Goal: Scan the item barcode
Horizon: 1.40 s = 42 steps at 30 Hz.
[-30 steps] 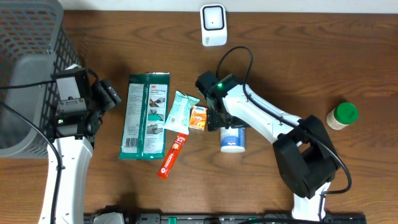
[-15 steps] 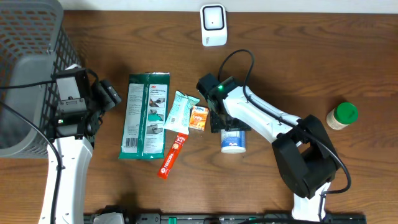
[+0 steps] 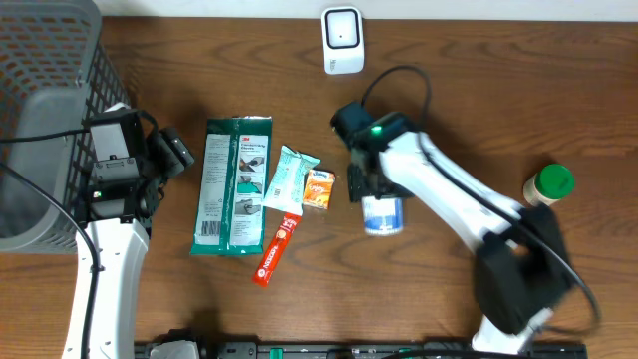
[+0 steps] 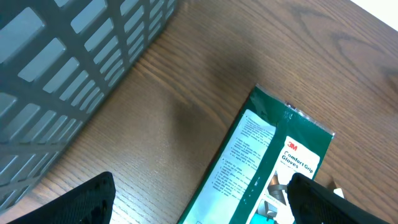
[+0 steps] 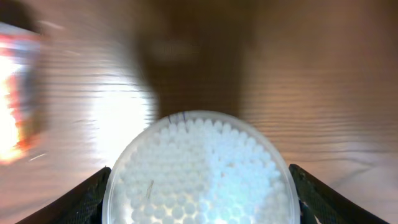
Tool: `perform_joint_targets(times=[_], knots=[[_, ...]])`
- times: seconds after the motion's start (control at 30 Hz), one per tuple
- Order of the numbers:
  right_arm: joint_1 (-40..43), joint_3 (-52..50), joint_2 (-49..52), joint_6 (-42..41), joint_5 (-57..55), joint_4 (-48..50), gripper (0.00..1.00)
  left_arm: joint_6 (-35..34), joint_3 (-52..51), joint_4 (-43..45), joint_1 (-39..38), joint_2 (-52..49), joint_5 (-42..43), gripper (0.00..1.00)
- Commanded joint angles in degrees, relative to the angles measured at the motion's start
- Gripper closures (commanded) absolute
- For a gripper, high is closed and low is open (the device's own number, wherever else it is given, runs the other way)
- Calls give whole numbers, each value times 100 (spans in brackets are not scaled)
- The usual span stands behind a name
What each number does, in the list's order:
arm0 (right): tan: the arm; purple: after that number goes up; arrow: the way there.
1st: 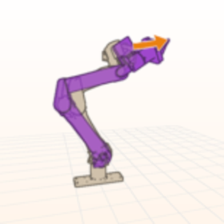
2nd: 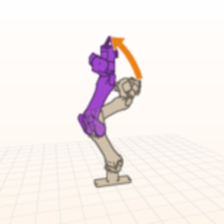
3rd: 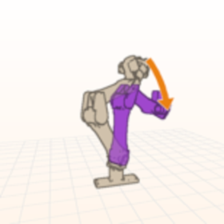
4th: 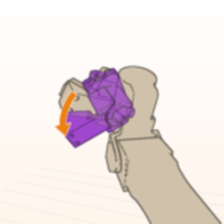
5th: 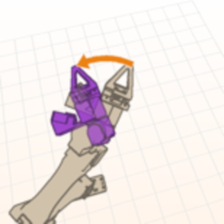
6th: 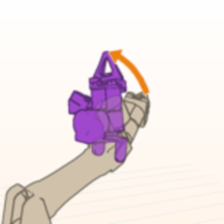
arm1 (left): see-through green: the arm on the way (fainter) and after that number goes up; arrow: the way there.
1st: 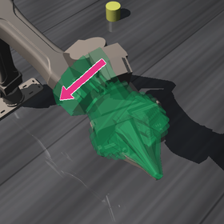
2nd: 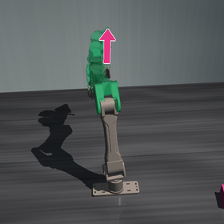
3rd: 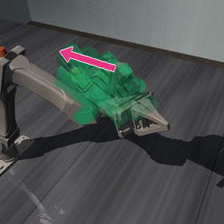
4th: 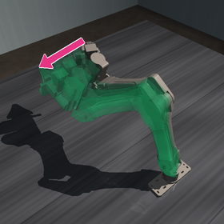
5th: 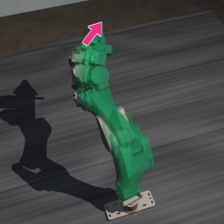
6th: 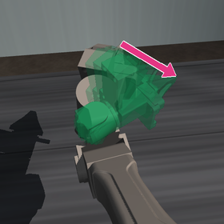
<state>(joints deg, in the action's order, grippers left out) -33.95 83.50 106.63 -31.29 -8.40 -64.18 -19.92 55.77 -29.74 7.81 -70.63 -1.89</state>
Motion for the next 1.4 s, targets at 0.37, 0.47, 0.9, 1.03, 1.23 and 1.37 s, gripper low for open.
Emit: perform_joint_targets(times=[0.37,0.47,0.9,1.03,1.23,1.37], knots=[[74,-210,-2411,1609,-278,734,60,-33,146,-2,20,55,-70,12],[74,-841,-2516,1740,-278,1290,59,-33,146,-2,20,55,-70,12],[74,-3263,-2553,2070,402,3735,62,-33,146,-2,20,55,-70,12],[74,-3265,-2553,2070,404,3670,60,-33,146,-2,20,55,-70,12],[76,-3274,-2553,2070,400,3681,60,-33,146,-2,20,55,-70,12],[76,-3285,-2553,2070,400,3633,57,-33,146,-2,20,55,-70,12]])
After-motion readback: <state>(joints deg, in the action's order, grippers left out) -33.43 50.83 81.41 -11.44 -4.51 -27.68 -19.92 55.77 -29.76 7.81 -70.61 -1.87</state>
